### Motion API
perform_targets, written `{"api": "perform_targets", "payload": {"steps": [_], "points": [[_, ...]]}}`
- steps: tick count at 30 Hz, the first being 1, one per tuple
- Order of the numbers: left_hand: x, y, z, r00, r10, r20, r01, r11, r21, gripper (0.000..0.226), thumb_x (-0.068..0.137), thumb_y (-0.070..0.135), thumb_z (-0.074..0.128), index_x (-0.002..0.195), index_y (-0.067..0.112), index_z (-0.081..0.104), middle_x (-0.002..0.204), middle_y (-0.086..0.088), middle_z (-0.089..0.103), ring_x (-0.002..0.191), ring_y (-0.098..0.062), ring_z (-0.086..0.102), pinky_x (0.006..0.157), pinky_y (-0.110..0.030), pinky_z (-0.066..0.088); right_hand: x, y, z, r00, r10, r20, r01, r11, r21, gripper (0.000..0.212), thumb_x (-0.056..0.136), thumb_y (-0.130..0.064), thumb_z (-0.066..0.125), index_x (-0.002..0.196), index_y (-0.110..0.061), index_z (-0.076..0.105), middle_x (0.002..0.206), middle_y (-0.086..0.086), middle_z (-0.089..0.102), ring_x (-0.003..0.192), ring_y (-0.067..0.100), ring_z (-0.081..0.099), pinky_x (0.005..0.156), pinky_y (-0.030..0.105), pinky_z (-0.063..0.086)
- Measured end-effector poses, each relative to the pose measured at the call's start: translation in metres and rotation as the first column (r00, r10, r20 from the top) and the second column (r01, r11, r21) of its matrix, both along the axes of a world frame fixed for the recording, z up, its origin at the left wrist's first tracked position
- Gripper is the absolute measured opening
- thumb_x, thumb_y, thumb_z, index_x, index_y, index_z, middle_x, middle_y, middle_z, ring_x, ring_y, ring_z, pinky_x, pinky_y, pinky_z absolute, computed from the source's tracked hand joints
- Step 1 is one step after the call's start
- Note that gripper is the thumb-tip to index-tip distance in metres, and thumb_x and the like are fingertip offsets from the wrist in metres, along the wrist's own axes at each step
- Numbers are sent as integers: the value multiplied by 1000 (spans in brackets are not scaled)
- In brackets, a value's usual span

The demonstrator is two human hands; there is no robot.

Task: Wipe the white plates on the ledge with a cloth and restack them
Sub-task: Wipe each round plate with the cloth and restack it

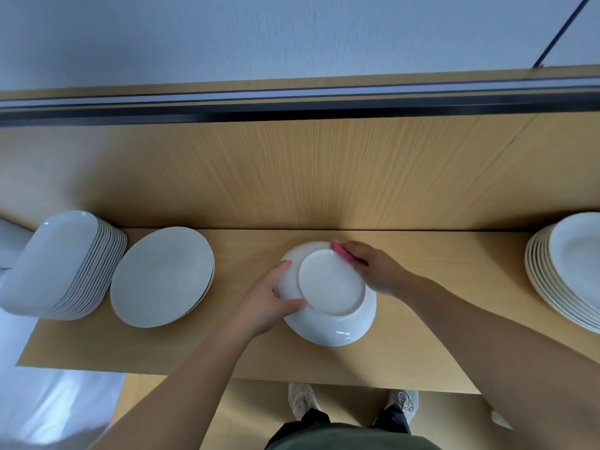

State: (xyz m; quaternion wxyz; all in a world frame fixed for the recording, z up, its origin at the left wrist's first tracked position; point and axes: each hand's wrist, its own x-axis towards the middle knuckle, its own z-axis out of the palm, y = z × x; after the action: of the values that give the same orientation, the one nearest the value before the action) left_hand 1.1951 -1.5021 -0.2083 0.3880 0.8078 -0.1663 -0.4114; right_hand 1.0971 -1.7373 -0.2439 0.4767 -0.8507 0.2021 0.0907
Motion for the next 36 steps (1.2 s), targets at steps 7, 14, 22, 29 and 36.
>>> {"api": "perform_targets", "payload": {"steps": [7,14,22,29,36], "points": [[11,-6,-3,999,9,53,-12,998,58,107,56,28,86,148,32,32,145,0,39,127,-20,44,103,-39,44,29,-5,10,988,146,-53,-146,989,-9,42,101,-47,39,141,-36,47,143,-18,48,131,2,41,108,14,22],[10,-4,-11,995,75,65,-78,996,45,103,58,24,88,145,38,36,141,-4,42,125,-23,46,102,-41,45,21,5,-7,999,36,25,-36,999,-18,43,103,-46,34,143,-34,44,145,-15,45,130,4,41,110,21,26],[1,0,-11,993,79,84,-82,996,34,96,69,18,86,147,35,33,132,2,40,121,-17,43,94,-28,43,-42,59,-29,937,-332,112,324,942,82,54,96,-33,33,149,-21,35,140,-2,42,130,15,38,116,39,26],[-11,0,-10,997,30,70,-34,997,62,107,63,32,85,150,40,23,139,-2,39,121,-20,45,100,-37,45,-65,76,-25,908,-395,136,385,918,94,48,103,-11,36,150,-21,33,137,-9,39,127,5,34,105,8,23],[-12,-4,-6,988,112,-108,-121,990,-76,84,82,17,74,150,32,27,144,1,41,126,-21,47,101,-45,47,-48,19,2,963,-261,72,247,956,155,39,101,-16,45,137,-31,52,123,-22,53,114,-3,46,88,-5,24]]}}
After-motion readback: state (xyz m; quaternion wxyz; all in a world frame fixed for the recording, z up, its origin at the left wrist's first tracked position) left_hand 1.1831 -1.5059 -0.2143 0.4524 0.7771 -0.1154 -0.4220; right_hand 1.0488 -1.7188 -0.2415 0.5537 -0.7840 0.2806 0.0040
